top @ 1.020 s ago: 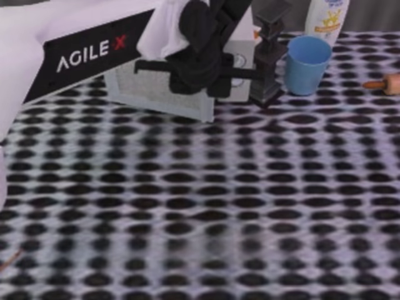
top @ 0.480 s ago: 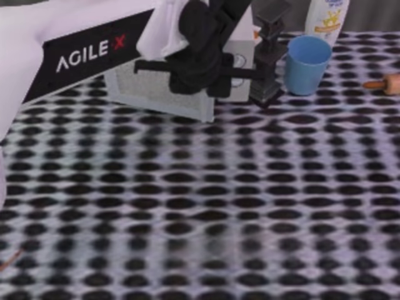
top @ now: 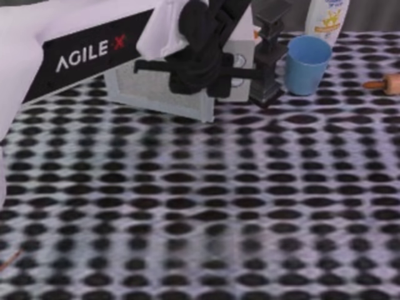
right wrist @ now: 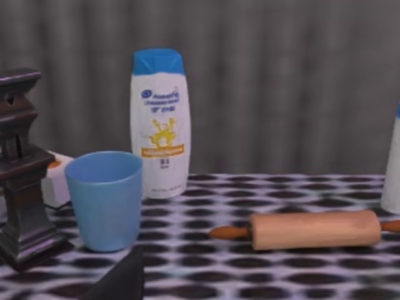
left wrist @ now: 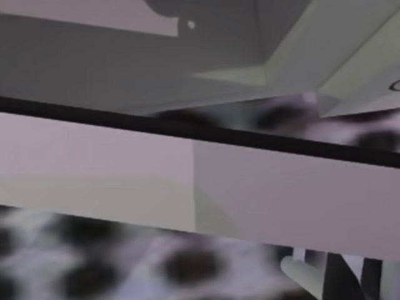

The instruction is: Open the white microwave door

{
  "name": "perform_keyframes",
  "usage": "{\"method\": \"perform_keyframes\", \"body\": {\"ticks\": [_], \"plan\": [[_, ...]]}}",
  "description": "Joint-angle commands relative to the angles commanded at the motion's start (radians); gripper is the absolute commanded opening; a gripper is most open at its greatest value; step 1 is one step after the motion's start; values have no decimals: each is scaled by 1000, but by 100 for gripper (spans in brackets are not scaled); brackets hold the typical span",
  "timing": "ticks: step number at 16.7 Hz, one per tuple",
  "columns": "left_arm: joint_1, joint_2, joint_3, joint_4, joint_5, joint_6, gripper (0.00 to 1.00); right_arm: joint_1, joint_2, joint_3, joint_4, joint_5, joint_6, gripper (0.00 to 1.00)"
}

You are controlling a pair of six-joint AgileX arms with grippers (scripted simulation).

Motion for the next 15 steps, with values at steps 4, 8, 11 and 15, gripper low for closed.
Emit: {"method": "perform_keyframes", "body": {"ticks": [4, 8, 11, 15], "plan": [[8, -36, -48, 25, 17, 39, 0, 0, 0, 0, 0, 0, 0, 100], [19, -86, -131, 61, 46, 103, 0, 0, 0, 0, 0, 0, 0, 100], [21, -96, -137, 69, 50, 110, 0, 0, 0, 0, 0, 0, 0, 100], [21, -96, -137, 69, 50, 110, 0, 0, 0, 0, 0, 0, 0, 100]]}}
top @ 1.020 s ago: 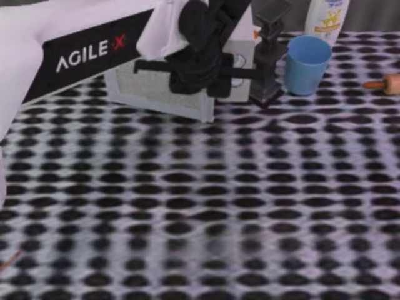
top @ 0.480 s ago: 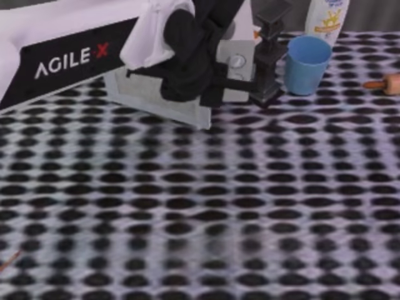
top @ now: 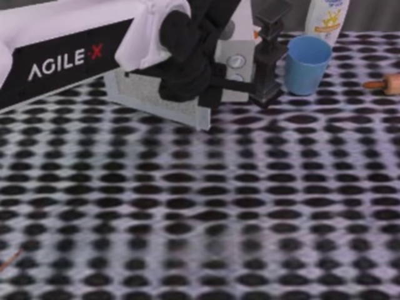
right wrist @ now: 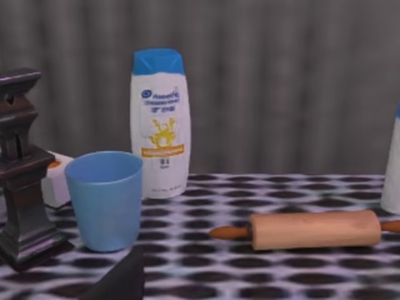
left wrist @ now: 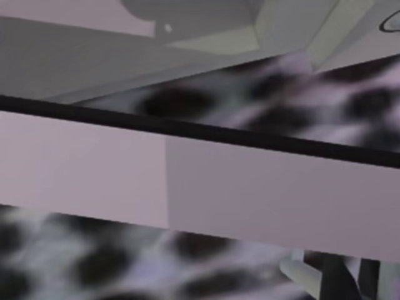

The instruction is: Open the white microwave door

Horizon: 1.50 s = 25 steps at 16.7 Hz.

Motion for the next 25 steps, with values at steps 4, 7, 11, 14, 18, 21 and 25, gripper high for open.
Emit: {"method": "perform_keyframes", "body": {"ticks": [4, 7, 11, 14, 18, 21, 25], "plan": [[0, 0, 0, 0, 0, 0, 0, 0, 0, 0, 0, 0, 0, 100], [0, 0, 0, 0, 0, 0, 0, 0, 0, 0, 0, 0, 0, 100], [0, 0, 0, 0, 0, 0, 0, 0, 0, 0, 0, 0, 0, 100], [0, 0, 0, 0, 0, 0, 0, 0, 0, 0, 0, 0, 0, 100], [0, 0, 0, 0, 0, 0, 0, 0, 0, 0, 0, 0, 0, 100], [-4, -8, -12, 8, 11, 7, 0, 0, 0, 0, 0, 0, 0, 100], [14, -54, -94, 32, 45, 80, 0, 0, 0, 0, 0, 0, 0, 100]]}}
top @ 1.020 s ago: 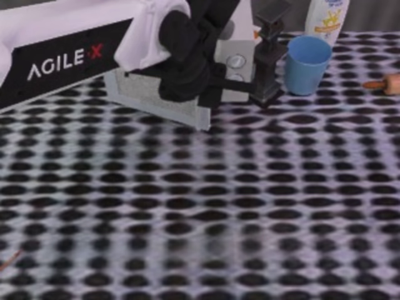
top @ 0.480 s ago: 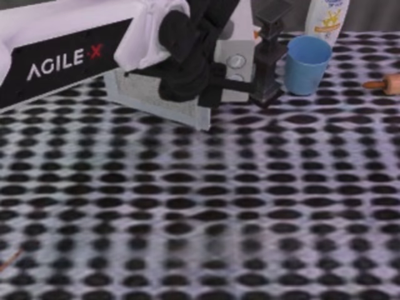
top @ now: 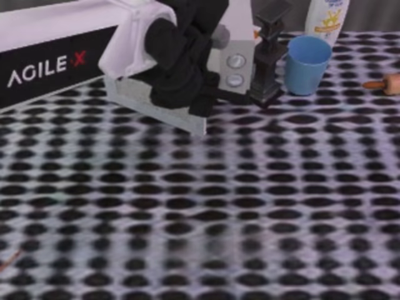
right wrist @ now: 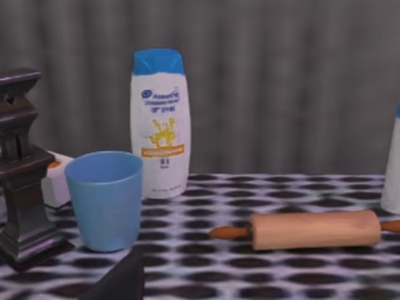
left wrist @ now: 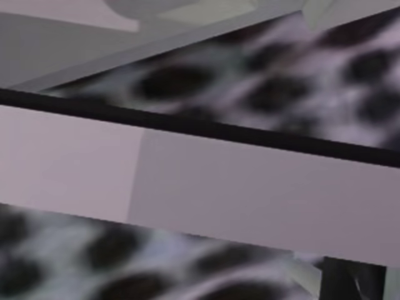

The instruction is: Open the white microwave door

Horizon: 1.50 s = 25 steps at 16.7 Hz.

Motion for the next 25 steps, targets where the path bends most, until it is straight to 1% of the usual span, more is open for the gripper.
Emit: {"method": "perform_keyframes", "body": {"ticks": [3, 25], "plan": [[8, -33, -30, 23, 18, 36, 0, 0, 0, 0, 0, 0, 0, 100], [8, -33, -30, 23, 19, 36, 0, 0, 0, 0, 0, 0, 0, 100]]}}
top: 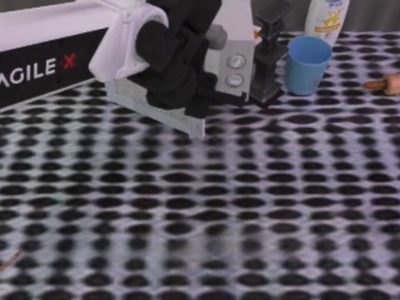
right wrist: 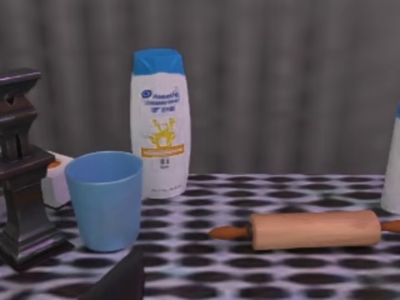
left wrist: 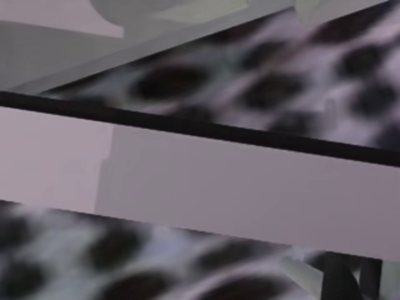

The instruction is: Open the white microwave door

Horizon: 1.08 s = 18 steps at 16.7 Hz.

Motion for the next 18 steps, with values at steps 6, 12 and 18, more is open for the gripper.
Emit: {"method": "perform_keyframes", "body": {"ticks": [6, 12, 18], "plan": [[2, -17, -22, 11, 19, 23, 0, 0, 0, 0, 0, 0, 0, 100], [32, -81, -109, 37, 72, 127, 0, 0, 0, 0, 0, 0, 0, 100], [32, -82, -109, 38, 73, 128, 0, 0, 0, 0, 0, 0, 0, 100]]}}
